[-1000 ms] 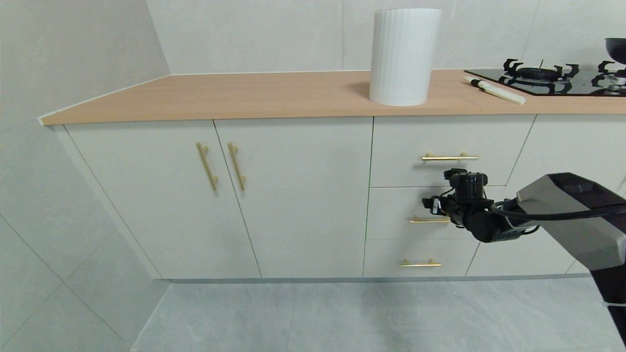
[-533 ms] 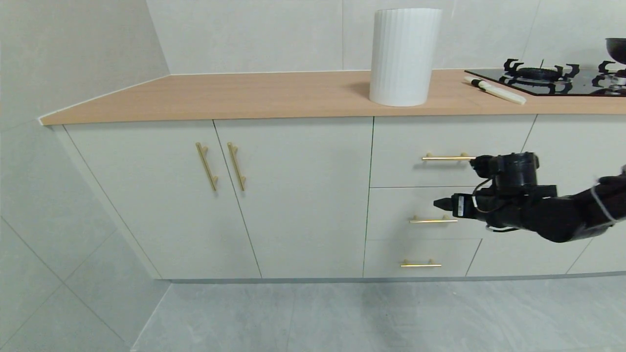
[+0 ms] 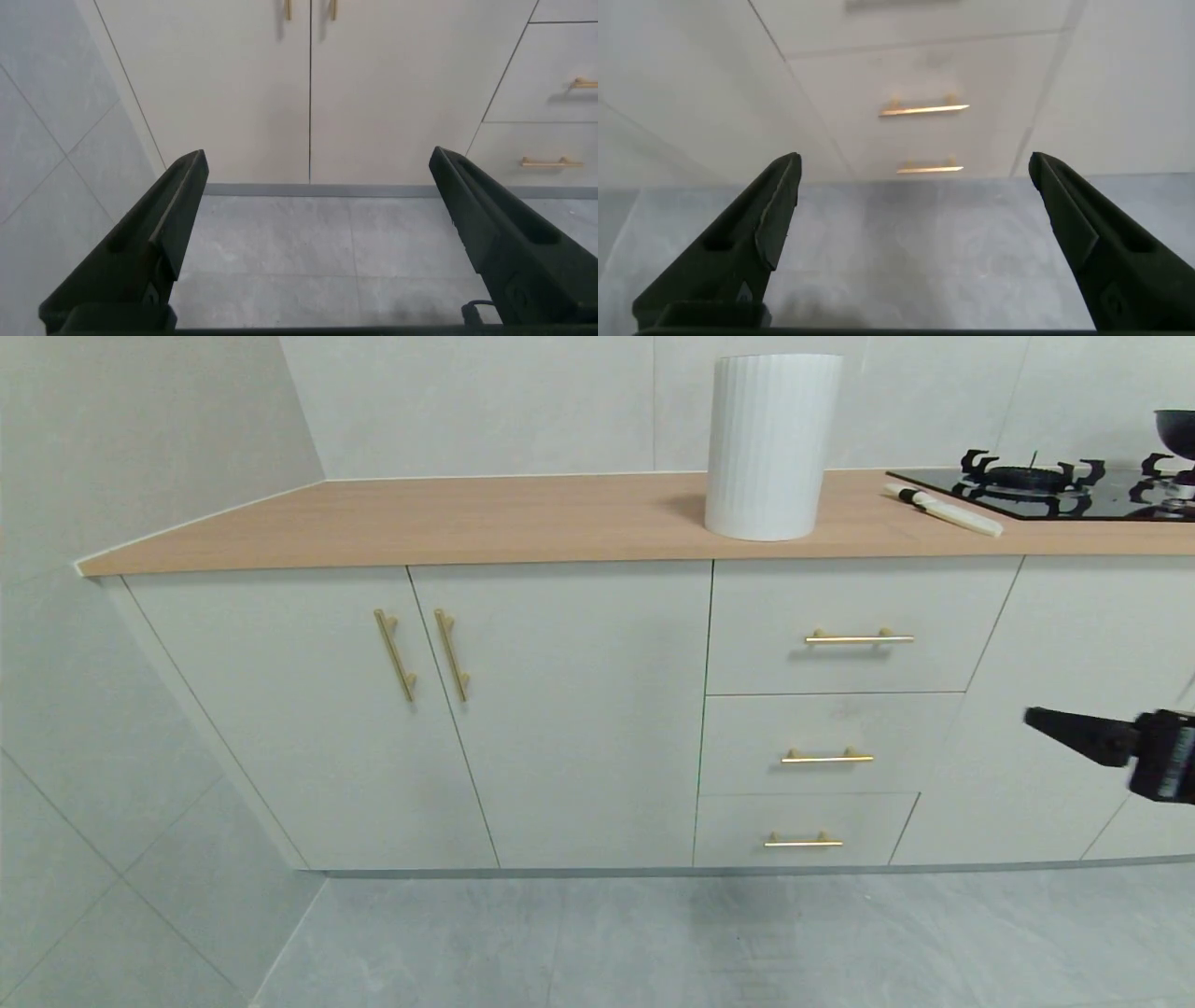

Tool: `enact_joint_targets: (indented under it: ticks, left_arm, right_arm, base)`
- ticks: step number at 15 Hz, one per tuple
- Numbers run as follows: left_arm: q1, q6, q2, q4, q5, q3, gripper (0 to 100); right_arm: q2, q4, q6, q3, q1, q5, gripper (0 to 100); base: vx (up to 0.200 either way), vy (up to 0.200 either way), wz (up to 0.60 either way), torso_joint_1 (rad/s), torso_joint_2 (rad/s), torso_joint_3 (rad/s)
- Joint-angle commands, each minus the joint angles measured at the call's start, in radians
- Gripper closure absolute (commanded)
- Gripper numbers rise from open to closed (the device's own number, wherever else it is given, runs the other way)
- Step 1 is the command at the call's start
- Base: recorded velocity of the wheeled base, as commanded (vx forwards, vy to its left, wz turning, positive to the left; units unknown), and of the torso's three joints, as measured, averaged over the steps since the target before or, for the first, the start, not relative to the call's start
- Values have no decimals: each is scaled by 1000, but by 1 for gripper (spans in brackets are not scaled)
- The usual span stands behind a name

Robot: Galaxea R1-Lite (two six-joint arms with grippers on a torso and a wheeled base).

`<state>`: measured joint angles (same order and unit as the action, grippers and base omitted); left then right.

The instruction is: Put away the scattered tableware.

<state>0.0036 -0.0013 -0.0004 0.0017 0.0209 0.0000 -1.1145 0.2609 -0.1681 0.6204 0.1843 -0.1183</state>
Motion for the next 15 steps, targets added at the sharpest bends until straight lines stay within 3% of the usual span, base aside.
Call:
enact_joint_targets:
  ticks: [1, 4, 7, 11, 15]
  left_arm:
    - [1, 0, 0, 0, 1, 0, 0]
    - [1, 0, 0, 0, 1, 0, 0]
    - [1, 0, 0, 0, 1, 0, 0]
    - [1, 0, 0, 0, 1, 0, 0]
    - [1, 0, 0, 0, 1, 0, 0]
  right_arm:
    - [398, -109, 16, -119, -3, -60, 0]
    - [682, -256, 61, -134, -28, -146, 0]
    - [843, -273, 137, -209, -147, -133, 0]
    - [1015, -273, 177, -320, -178, -132, 0]
    - [1114, -252, 171, -450, -181, -6, 0]
  base:
    - [0, 0, 0, 0, 0, 0]
    - [0, 0, 0, 0, 0, 0]
    - [0, 0, 0, 0, 0, 0]
    - [0, 0, 0, 0, 0, 0]
    - [0, 0, 0, 0, 0, 0]
